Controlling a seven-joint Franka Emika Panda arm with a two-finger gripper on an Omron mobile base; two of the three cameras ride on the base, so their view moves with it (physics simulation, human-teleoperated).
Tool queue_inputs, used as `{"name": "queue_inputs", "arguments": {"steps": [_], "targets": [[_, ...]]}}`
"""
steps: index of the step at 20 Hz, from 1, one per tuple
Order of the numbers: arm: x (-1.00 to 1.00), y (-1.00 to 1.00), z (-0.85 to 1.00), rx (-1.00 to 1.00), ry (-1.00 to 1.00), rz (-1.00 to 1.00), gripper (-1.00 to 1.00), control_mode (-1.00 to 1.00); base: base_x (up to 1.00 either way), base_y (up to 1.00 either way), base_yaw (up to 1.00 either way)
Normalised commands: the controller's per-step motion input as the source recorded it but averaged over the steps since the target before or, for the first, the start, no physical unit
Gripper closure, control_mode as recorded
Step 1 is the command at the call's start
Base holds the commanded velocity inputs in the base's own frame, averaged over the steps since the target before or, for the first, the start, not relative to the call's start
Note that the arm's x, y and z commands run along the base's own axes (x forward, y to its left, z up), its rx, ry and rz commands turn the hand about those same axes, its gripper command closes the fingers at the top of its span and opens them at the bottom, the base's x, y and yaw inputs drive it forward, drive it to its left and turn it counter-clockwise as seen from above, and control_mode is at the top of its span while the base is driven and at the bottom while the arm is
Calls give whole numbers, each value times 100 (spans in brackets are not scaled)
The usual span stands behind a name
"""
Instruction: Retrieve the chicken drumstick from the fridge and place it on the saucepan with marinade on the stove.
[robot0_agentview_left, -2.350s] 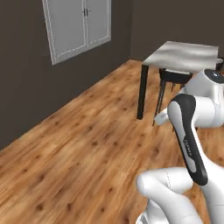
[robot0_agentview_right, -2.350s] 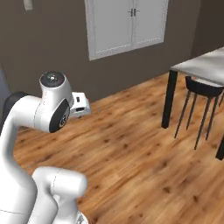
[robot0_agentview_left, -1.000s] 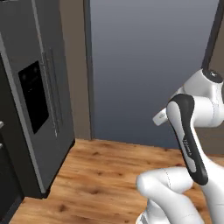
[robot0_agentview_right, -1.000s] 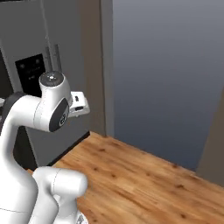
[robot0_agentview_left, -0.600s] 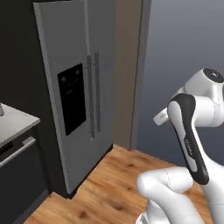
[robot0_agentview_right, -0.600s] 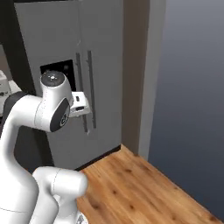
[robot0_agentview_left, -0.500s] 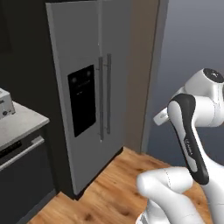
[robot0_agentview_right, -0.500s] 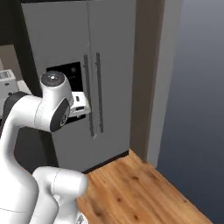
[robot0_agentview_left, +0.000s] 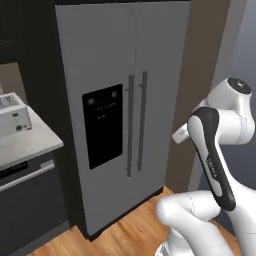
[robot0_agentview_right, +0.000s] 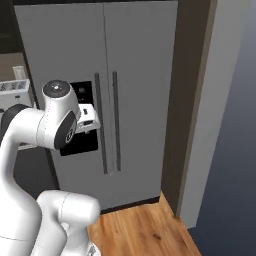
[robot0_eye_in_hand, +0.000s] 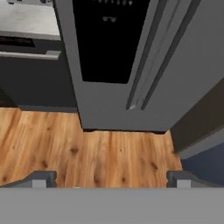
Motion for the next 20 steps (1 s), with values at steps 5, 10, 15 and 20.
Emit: {"name": "queue_inputs", "arguments": {"steps": [5, 10, 15, 20], "targets": [[0, 0, 0, 0, 0, 0, -100, 100, 41, -61, 29], [0, 0, 0, 0, 0, 0, -100, 100, 4, -7, 7], [0, 0, 0, 0, 0, 0, -100, 100, 0, -59, 45], [0, 0, 0, 0, 0, 0, -100, 100, 0, -53, 43]]}}
